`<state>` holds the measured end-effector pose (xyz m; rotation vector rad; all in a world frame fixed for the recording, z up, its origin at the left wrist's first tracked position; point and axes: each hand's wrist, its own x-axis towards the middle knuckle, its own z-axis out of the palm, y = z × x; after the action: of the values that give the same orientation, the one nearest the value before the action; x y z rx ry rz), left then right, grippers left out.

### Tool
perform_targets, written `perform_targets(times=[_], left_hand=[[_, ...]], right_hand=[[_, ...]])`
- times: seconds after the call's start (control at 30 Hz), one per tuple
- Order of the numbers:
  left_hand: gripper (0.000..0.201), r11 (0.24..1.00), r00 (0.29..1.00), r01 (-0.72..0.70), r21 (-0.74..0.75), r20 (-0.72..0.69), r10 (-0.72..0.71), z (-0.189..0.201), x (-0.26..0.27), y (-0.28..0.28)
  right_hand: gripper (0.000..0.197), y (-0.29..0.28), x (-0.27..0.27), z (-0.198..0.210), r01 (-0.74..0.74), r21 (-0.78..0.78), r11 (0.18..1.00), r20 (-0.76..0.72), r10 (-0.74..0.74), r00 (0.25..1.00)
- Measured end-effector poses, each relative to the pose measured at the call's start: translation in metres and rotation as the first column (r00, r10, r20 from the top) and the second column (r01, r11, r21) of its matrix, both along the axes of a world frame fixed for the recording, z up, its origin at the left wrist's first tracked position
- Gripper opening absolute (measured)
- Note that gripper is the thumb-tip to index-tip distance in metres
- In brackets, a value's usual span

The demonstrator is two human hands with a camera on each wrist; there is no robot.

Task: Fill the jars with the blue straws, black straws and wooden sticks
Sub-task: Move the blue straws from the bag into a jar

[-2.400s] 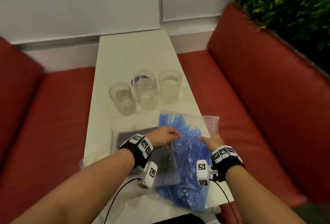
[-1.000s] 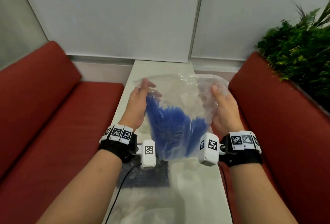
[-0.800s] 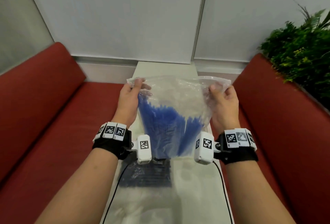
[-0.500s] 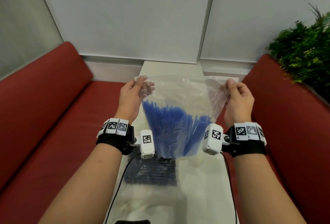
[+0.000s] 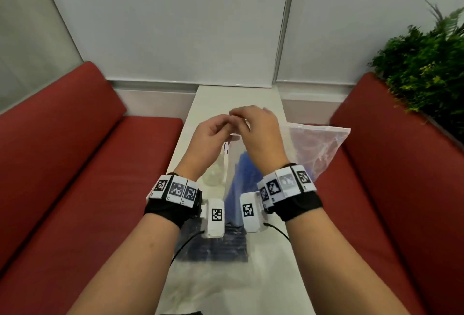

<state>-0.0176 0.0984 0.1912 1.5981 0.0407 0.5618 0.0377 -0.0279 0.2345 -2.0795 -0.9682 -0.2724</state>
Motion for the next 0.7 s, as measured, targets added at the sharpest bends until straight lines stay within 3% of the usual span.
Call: perform_targets(times=[0.1, 0.27, 0.43, 0.53, 0.7], left_hand=[[0.021, 0.997, 0.999, -0.042, 0.065, -0.026, 0.044, -0.002, -0.001, -0.005], [0.019, 0.996, 0.996, -0.092, 0.001, -0.017, 0.092, -0.003, -0.002, -0.009], [0.020, 0.983, 0.983, -0.178, 0.046, 0.047, 0.176, 0.000, -0.004, -0.010], [0.019, 0.958, 0.960, -0.272, 0.091, 0.095, 0.264, 0.002, -0.006, -0.003], [0.023, 0.931, 0.925, -0.344, -0.124, 0.122, 0.359, 0.001, -0.007, 0.015]], right_hand=[[0.023, 0.003, 0.000, -0.004, 0.028, 0.035, 0.999, -0.058, -0.026, 0.998], [0.021, 0.005, 0.003, -0.007, 0.044, 0.043, 0.998, -0.092, -0.040, 0.995], [0.018, 0.003, 0.011, -0.019, 0.193, -0.126, 0.973, 0.190, -0.167, 0.967], [0.017, -0.013, 0.022, -0.026, 0.234, -0.171, 0.957, 0.243, -0.189, 0.951], [0.020, -0.056, 0.053, -0.037, 0.365, -0.182, 0.913, 0.235, -0.320, 0.918]])
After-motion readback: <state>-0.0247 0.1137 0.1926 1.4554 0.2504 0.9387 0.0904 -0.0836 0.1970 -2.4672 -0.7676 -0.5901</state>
